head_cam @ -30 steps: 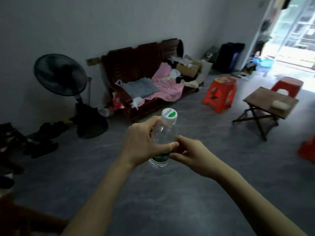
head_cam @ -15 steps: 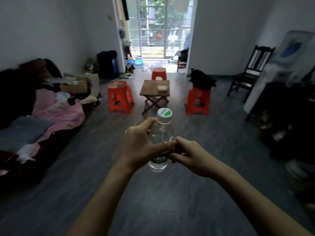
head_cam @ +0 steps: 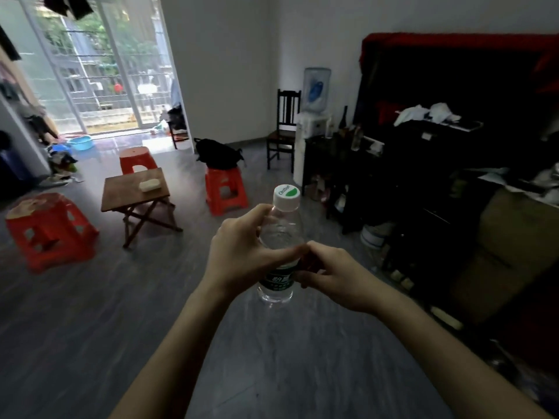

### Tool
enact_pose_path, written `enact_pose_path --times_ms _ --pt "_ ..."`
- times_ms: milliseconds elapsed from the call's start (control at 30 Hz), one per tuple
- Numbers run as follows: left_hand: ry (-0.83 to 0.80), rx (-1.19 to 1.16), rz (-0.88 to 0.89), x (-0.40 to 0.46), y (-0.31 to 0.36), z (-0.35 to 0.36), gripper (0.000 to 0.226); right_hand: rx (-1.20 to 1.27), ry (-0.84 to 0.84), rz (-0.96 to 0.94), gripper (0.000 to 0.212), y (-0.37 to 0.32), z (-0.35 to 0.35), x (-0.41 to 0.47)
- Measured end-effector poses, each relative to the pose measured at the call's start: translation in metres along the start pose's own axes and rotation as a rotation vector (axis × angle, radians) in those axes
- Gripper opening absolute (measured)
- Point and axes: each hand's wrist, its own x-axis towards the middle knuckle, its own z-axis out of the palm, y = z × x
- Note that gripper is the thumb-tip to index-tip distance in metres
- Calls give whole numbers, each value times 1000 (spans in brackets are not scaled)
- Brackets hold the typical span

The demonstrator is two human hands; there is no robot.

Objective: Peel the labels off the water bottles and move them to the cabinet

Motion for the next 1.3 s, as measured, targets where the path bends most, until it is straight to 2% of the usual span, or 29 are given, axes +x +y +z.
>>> enact_pose_path --times_ms 167,500,767,967,1133,1300 --pt "-53 -50 46 24 23 52 49 -13 81 51 14 31 -43 -23" --pt "-110 -92 79 78 43 129 57 -67 128 80 17 83 -115 -27" --pt "-143 -110 46 122 32 172 59 -40 155 114 14 126 -147 -3" --pt "-157 -109 76 170 -4 188 60 -46 197 81 19 155 -153 45" --pt "-197 -94 87 233 -46 194 62 -111 156 88 20 183 -161 117" --pt "-191 -55 142 314 -86 201 53 -173 155 95 22 208 -183 200"
